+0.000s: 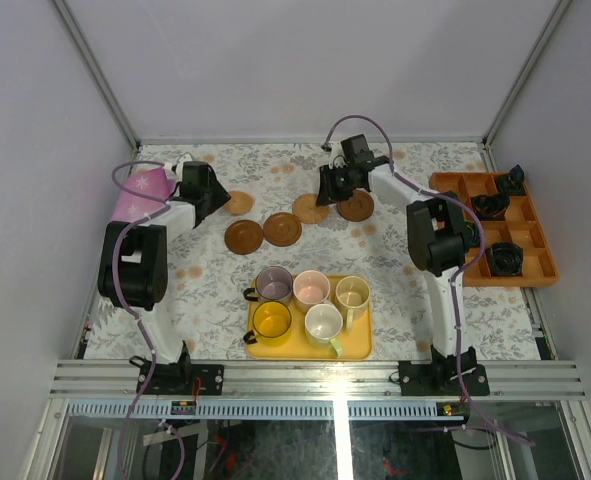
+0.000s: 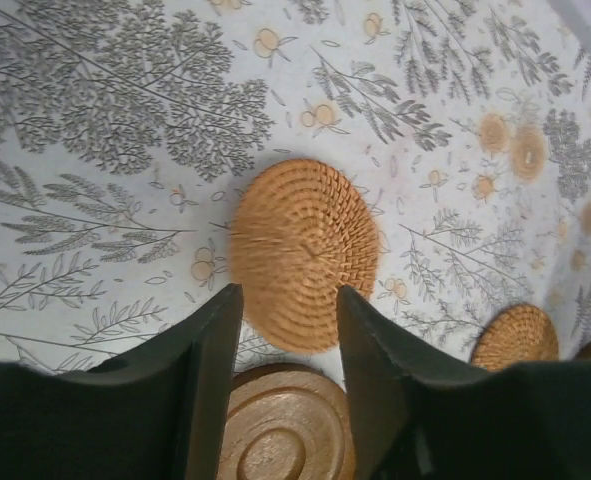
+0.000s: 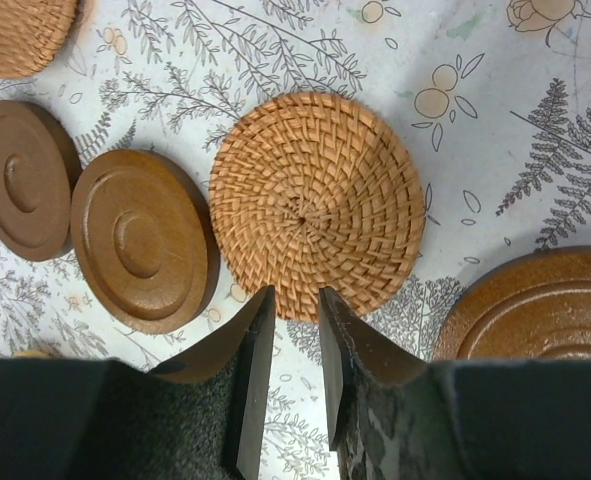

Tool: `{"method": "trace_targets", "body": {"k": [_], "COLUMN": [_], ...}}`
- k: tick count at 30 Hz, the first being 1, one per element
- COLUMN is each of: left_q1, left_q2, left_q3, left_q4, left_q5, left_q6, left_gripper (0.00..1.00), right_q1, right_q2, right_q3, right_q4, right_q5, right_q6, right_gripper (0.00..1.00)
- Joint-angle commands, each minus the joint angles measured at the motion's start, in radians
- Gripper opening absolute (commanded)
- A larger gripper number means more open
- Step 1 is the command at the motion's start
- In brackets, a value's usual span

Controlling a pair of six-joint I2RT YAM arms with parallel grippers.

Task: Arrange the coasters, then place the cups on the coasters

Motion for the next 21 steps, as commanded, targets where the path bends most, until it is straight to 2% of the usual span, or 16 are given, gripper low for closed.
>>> {"method": "trace_targets", "body": {"k": [1, 3, 4, 5, 10, 12, 16, 18, 21], "left_q1": [0.007, 0.007, 0.008, 0.008, 0.008, 0.006, -0.015, -0.043, -0.092], "left_q2": [-0.043, -0.062, -0.073, -0.083, -0.133, -0.136, -0.105, -0.075, -0.024], "left_q3": [0.008, -0.004, -0.010, -0.015, -0.043, -0.047, -0.035, -0.006, 0.041], "left_q4": [-0.051, -0.063, -0.069, -0.074, -0.058, -0.035, 0.023, 0.023, 0.008], "left_q5": [-0.092, -0.113, -0.125, -0.135, -0.109, -0.041, 0.159, 0.225, 0.301], "left_q6": [0.010, -0.001, -0.007, -0.012, -0.010, -0.004, 0.017, 0.046, 0.087], "left_gripper": [0.51, 0.64, 0.75, 0.79, 0.79, 0.75, 0.54, 0.47, 0.31], "right_q1": [0.009, 0.009, 0.009, 0.010, 0.011, 0.010, 0.011, 0.011, 0.011], "right_q2": [0.030, 0.048, 0.058, 0.067, 0.088, 0.097, 0.122, 0.124, 0.123], "right_q3": [0.081, 0.102, 0.112, 0.121, 0.129, 0.129, 0.139, 0.129, 0.117], "right_q4": [-0.008, -0.010, -0.012, -0.015, -0.008, -0.005, -0.023, -0.028, -0.052], "right_q5": [-0.017, -0.019, -0.021, -0.021, -0.038, -0.039, -0.034, -0.022, 0.031], "right_q6": [-0.012, -0.013, -0.013, -0.012, -0.003, 0.001, 0.006, 0.008, 0.006], "right_gripper": [0.32, 0.32, 0.32, 0.32, 0.32, 0.32, 0.32, 0.32, 0.32]}}
